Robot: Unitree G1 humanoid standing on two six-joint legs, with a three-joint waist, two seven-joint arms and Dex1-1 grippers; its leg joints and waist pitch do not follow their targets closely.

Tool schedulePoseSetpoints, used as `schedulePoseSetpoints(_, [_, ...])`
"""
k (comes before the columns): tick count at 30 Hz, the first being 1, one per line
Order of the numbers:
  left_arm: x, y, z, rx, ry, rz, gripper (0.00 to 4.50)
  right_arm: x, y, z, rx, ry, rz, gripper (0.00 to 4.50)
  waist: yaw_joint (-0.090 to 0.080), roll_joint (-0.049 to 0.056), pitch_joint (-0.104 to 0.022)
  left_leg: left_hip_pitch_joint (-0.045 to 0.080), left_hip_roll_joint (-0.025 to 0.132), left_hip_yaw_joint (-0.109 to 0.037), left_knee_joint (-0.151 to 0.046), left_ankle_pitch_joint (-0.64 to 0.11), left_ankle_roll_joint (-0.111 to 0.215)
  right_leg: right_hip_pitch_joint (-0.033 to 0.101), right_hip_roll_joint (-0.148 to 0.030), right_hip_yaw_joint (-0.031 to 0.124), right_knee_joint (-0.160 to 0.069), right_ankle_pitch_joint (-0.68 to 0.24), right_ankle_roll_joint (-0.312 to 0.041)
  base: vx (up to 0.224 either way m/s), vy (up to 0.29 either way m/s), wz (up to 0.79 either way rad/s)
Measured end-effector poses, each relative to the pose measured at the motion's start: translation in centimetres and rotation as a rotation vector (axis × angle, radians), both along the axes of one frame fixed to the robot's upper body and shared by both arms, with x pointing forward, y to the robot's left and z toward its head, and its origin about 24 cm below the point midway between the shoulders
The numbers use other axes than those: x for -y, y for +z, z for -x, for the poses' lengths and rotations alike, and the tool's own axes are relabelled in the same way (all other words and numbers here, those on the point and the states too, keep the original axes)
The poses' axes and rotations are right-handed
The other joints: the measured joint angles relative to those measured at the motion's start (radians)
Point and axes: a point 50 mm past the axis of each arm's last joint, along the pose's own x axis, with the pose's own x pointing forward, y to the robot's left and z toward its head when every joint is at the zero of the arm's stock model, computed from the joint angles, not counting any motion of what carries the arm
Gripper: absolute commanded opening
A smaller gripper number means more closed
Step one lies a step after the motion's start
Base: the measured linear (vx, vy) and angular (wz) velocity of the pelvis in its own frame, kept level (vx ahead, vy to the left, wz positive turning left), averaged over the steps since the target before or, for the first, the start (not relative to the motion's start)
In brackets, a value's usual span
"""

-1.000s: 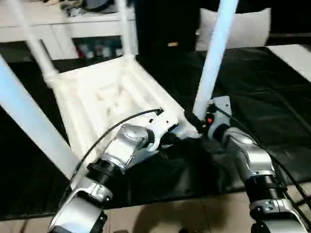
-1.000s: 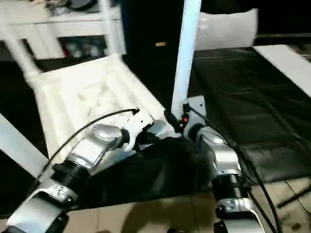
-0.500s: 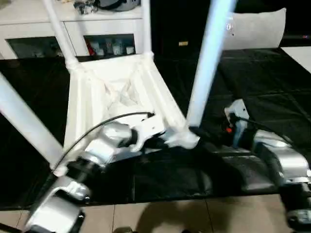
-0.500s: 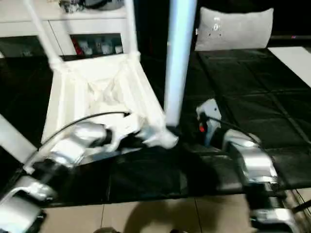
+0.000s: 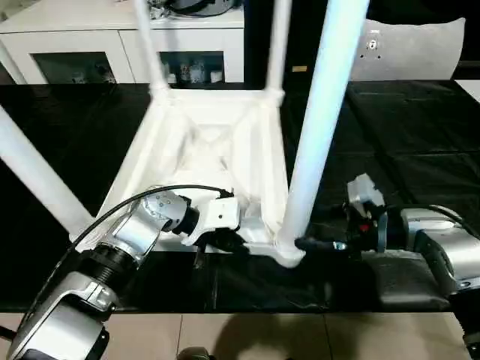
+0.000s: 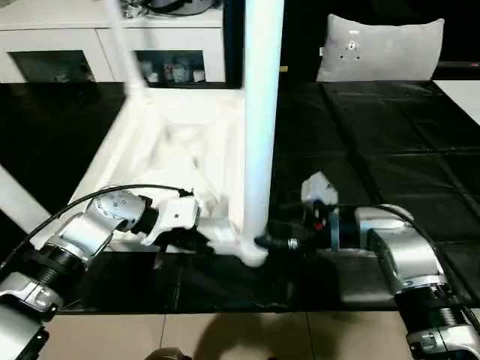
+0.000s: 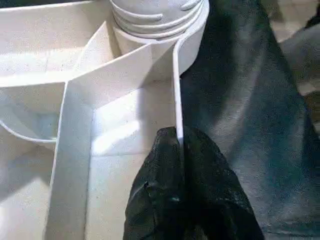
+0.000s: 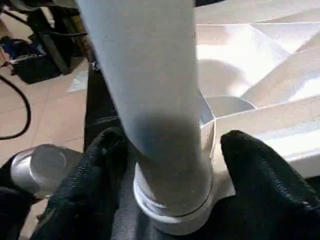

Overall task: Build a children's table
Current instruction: Rotate leg to tighten

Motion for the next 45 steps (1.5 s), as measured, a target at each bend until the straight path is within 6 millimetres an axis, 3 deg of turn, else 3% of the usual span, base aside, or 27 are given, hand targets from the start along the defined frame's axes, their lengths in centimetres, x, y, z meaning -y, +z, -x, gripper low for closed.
schedulePoseSetpoints(3, [0.1,0.0,0.2,0.001,-0.030,-0.003,0.00,-0.6,-0.4,0.2,-0.028,0.038,-0.007,2.89,0.000,0.000,0.000,0.000,0.000,0.000,0.000,0.000,0.000,0.000,0.000,0.000,0.000,0.000,0.000,0.000,0.000,0.00])
schedulePoseSetpoints(10, [0.2,0.0,0.3,0.002,-0.047,-0.001,0.00,-0.9,-0.7,0.4,-0.047,0.065,-0.024,2.09,0.006,-0.001,0.000,0.000,0.000,0.000,0.000,0.000,0.000,0.000,0.000,0.000,0.000,0.000,0.000,0.000,0.000,0.00])
schedulePoseSetpoints(19, [0.4,0.1,0.1,-0.033,0.007,0.016,0.00,-1.1,-1.0,0.5,-0.082,0.010,-0.050,2.00,0.007,0.000,-0.001,0.001,0.000,0.000,0.000,0.000,0.000,0.000,0.000,0.000,0.000,0.000,0.000,0.000,0.000,0.00])
schedulePoseSetpoints(22, [0.2,0.0,-0.7,-0.044,0.158,0.018,0.00,-1.9,-1.3,-0.5,-0.051,-0.143,-0.065,2.00,-0.013,-0.001,-0.002,0.002,0.001,0.000,0.000,0.004,-0.005,0.001,0.001,0.000,0.000,0.001,0.000,0.000,0.000,0.00])
schedulePoseSetpoints(25, [0.7,-0.3,-1.4,-0.037,0.321,0.036,0.00,-2.8,-1.6,-2.1,-0.029,-0.372,-0.079,1.99,-0.061,-0.001,-0.002,0.004,0.002,0.002,0.001,0.004,-0.009,0.002,0.001,-0.002,-0.004,0.001,0.001,0.000,0.000,0.00])
schedulePoseSetpoints(26, [1.2,-0.3,-1.8,-0.025,0.389,0.046,0.00,-3.1,-1.5,-3.1,-0.024,-0.470,-0.069,1.98,-0.083,-0.001,-0.002,0.002,0.005,0.002,0.002,0.004,-0.010,0.003,0.001,-0.008,-0.009,0.003,0.004,-0.055,0.016,-0.11])
schedulePoseSetpoints(29, [2.8,-0.7,-2.3,-0.032,0.537,0.095,0.00,-3.6,-1.5,-4.7,-0.024,-0.682,-0.054,1.98,-0.121,0.001,-0.002,0.001,0.020,0.001,0.003,0.005,-0.011,0.015,0.005,-0.029,-0.032,0.006,0.007,0.000,0.000,0.00])
schedulePoseSetpoints(32, [4.4,-0.9,-2.7,-0.034,0.656,0.128,0.00,-4.0,-1.7,-5.7,-0.020,-0.842,-0.054,1.98,-0.139,0.001,-0.002,0.006,0.021,0.001,0.002,0.004,-0.011,0.019,0.007,-0.026,-0.033,0.007,0.008,0.000,0.000,0.00])
schedulePoseSetpoints(35, [5.1,-0.9,-2.7,-0.039,0.691,0.142,0.00,-4.0,-1.7,-5.9,0.000,-0.874,-0.069,2.66,-0.140,0.000,-0.002,0.009,0.016,0.002,-0.003,0.004,-0.011,0.019,0.005,-0.026,-0.033,0.007,0.008,0.000,0.000,0.00])
schedulePoseSetpoints(37, [5.4,-0.8,-2.6,-0.042,0.689,0.149,0.00,-4.0,-2.0,-5.8,-0.010,-0.898,-0.089,2.76,-0.137,0.001,-0.002,0.008,0.015,0.001,-0.006,0.004,-0.010,0.019,0.005,-0.026,-0.034,0.008,0.008,0.000,0.000,0.00])
schedulePoseSetpoints(43, [5.8,-0.5,-2.2,-0.043,0.603,0.151,0.00,-3.3,-1.9,-5.5,-0.002,-0.884,-0.096,3.33,-0.102,0.003,-0.002,0.005,0.008,-0.001,-0.008,0.001,-0.001,0.015,0.000,-0.020,-0.026,0.012,0.003,0.000,0.000,0.00])
schedulePoseSetpoints(45, [5.4,-0.2,-2.2,-0.035,0.568,0.154,0.00,-2.8,-1.6,-5.4,0.015,-0.853,-0.086,3.52,-0.086,0.003,-0.002,-0.003,0.007,-0.001,-0.005,0.000,-0.001,0.001,-0.002,-0.016,-0.015,0.008,0.002,0.029,-0.003,0.01])
